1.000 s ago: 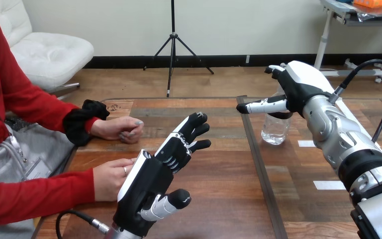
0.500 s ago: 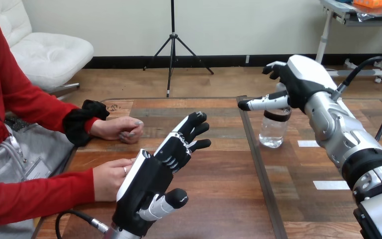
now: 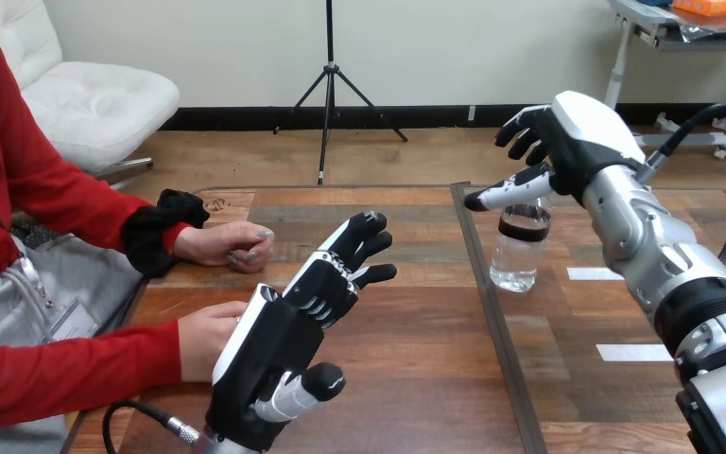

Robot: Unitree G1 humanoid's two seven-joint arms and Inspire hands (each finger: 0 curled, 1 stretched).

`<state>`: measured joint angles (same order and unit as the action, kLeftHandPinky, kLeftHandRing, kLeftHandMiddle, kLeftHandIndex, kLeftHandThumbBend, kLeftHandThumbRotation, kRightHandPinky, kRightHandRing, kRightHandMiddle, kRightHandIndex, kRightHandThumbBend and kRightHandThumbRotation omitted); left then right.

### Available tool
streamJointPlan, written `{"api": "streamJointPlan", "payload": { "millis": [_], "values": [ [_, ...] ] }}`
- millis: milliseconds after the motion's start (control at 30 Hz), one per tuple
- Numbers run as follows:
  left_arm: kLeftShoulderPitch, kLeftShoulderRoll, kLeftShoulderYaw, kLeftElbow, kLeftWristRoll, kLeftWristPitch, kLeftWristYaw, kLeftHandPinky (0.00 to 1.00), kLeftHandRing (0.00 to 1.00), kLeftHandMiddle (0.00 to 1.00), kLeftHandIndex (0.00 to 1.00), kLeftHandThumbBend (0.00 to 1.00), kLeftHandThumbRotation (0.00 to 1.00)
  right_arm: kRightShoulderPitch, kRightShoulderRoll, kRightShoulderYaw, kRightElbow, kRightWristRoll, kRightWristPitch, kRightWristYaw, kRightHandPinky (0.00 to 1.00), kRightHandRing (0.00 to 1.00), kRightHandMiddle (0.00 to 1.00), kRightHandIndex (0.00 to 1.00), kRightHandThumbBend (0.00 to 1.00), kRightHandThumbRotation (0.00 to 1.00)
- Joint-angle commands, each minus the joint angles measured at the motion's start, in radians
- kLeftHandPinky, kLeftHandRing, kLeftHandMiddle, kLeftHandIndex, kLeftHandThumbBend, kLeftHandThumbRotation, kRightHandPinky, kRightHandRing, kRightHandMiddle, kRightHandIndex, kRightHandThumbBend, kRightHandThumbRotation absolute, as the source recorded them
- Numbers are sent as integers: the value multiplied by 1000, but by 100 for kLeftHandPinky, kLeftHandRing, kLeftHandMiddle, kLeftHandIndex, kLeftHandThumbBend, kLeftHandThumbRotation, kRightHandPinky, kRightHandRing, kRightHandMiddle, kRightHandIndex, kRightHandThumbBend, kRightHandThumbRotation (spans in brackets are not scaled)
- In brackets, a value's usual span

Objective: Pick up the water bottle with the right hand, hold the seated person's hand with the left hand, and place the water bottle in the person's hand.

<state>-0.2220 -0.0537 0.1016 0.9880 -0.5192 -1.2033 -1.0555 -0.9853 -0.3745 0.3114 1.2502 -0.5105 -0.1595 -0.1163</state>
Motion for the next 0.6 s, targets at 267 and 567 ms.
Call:
{"api": "streamJointPlan", "payload": {
  "millis": [267, 567],
  "values": [
    [-28, -12, 55, -36, -110, 22, -128, 85, 93, 94, 92, 100, 73, 25, 5, -24, 50, 41, 18, 69, 21, 28, 42, 55, 98, 0],
    [-39, -22, 90, -31, -136, 35, -174, 84, 92, 94, 92, 100, 73, 42, -2, -28, 46, 47, -2, 90, 19, 25, 35, 48, 95, 0]
  ]
}}
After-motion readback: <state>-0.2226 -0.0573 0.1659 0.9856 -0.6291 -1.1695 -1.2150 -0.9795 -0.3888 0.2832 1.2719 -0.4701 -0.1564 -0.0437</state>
